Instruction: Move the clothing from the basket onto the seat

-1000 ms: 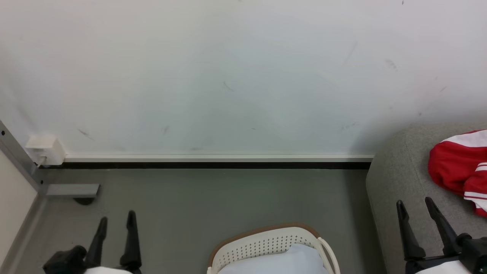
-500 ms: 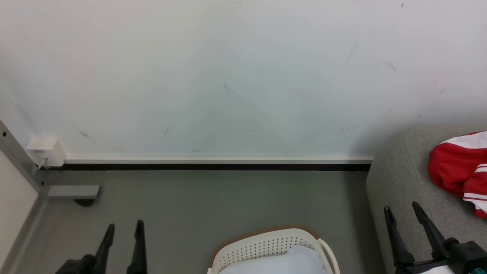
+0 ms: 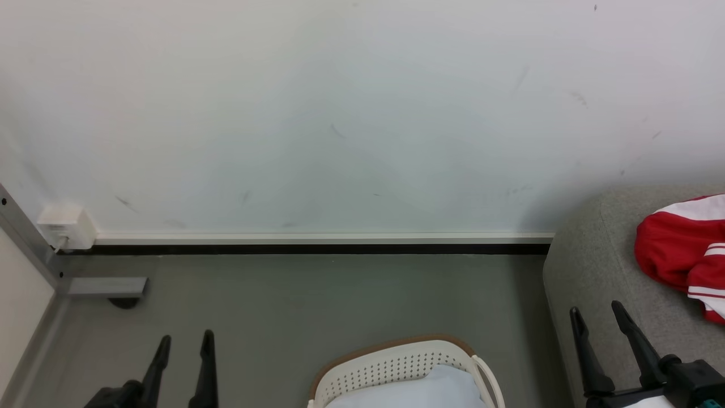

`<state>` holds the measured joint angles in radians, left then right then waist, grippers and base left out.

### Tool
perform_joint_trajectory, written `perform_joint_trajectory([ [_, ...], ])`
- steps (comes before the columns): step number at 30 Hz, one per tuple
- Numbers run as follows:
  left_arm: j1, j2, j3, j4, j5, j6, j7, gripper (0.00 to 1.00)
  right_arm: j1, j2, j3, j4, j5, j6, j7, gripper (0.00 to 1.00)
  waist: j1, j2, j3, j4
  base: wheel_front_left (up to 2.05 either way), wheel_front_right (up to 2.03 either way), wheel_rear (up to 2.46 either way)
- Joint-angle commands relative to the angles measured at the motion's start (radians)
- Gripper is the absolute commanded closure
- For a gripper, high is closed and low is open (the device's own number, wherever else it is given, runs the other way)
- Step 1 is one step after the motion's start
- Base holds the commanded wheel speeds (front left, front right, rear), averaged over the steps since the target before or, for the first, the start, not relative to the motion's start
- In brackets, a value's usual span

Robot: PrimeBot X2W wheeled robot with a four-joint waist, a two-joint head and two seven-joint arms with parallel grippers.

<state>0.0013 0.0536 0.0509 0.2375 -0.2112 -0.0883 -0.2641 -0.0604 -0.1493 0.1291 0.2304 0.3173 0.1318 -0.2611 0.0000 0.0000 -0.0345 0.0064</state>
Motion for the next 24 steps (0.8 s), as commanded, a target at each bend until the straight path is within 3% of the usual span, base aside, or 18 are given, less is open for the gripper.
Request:
perform_joint_trajectory([
  [1, -0.001, 0.0, 0.001, 0.003, -0.003, -0.004, 0.0, 1.0, 0.0, 0.001, 0.001, 0.002, 0.0, 0.0, 0.0, 1.0, 0.0, 0.0, 0.0, 0.0, 0.0, 0.0, 0.0],
  [4, 0.005, -0.006, 0.001, 0.029, -0.009, -0.005, 0.004, 1.0, 0.009, 0.006, 0.003, 0.021, 0.006, 0.0, 0.002, 1.0, 0.0, 0.0, 0.0, 0.0, 0.0, 0.0, 0.0],
  [24, -0.03, -0.005, 0.019, 0.019, -0.351, -0.008, 0.098, 1.0, -0.013, 0.026, -0.056, 0.021, 0.327, 0.0, 0.092, 1.0, 0.0, 0.0, 0.005, -0.001, 0.0, 0.0, 0.0],
])
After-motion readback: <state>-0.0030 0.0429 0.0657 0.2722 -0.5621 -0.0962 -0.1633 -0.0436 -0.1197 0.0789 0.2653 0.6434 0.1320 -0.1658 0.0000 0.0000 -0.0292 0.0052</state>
